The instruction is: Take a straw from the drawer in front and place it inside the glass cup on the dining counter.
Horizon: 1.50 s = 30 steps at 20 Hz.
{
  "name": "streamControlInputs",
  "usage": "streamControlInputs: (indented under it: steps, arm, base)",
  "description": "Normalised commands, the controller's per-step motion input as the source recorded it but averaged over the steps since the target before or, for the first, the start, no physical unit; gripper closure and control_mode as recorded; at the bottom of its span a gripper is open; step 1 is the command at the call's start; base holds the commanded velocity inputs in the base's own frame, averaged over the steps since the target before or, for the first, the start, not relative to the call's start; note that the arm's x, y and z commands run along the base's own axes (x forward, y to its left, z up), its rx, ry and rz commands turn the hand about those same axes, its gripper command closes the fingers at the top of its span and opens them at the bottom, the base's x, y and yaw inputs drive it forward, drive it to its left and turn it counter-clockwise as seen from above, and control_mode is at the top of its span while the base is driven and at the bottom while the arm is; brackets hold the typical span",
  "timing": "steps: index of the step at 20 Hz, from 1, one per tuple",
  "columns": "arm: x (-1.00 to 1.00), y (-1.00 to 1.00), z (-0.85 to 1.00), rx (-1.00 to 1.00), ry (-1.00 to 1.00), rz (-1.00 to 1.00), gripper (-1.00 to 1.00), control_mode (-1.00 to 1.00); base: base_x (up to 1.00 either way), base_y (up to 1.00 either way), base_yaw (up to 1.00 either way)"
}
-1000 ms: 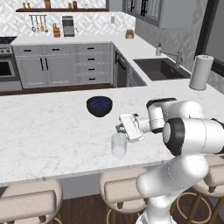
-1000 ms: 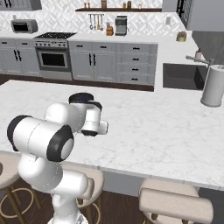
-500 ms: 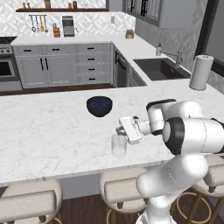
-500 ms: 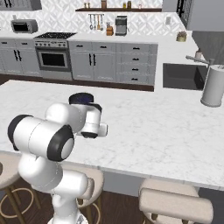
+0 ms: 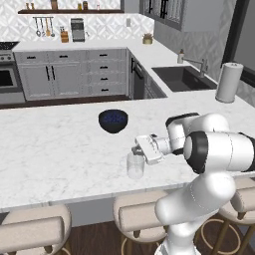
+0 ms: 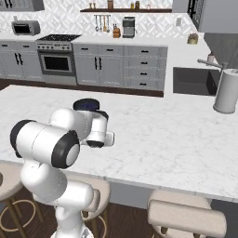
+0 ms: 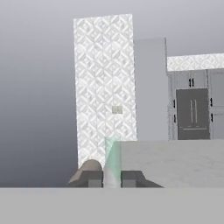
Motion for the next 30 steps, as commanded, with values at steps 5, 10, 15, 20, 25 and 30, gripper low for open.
streamControlInputs:
  steps: [5, 10, 15, 20, 25, 30]
  arm:
    - [0.00, 0.00, -0.09, 0.00, 0.07, 0.03, 1.00, -1.00]
    - [-0.10, 0.00, -0.10, 0.00, 0.04, 0.03, 1.00, -1.00]
    - [-0.23, 0.00, -0.10, 0.00, 0.00, 0.02, 1.00, -1.00]
    - [-0.13, 0.00, -0.03, 0.00, 0.01, 0.02, 1.00, -1.00]
    - [-0.08, 0.00, -0.03, 0.00, 0.06, 0.01, 1.00, -1.00]
    - [-0.03, 0.00, -0.03, 0.00, 0.06, 0.01, 1.00, -1.00]
  base:
    - [0.00, 0.00, 0.00]
    - [0.00, 0.00, 0.00]
    - [0.00, 0.00, 0.00]
    - [0.00, 0.00, 0.00]
    - [0.00, 0.00, 0.00]
    - [0.00, 0.00, 0.00]
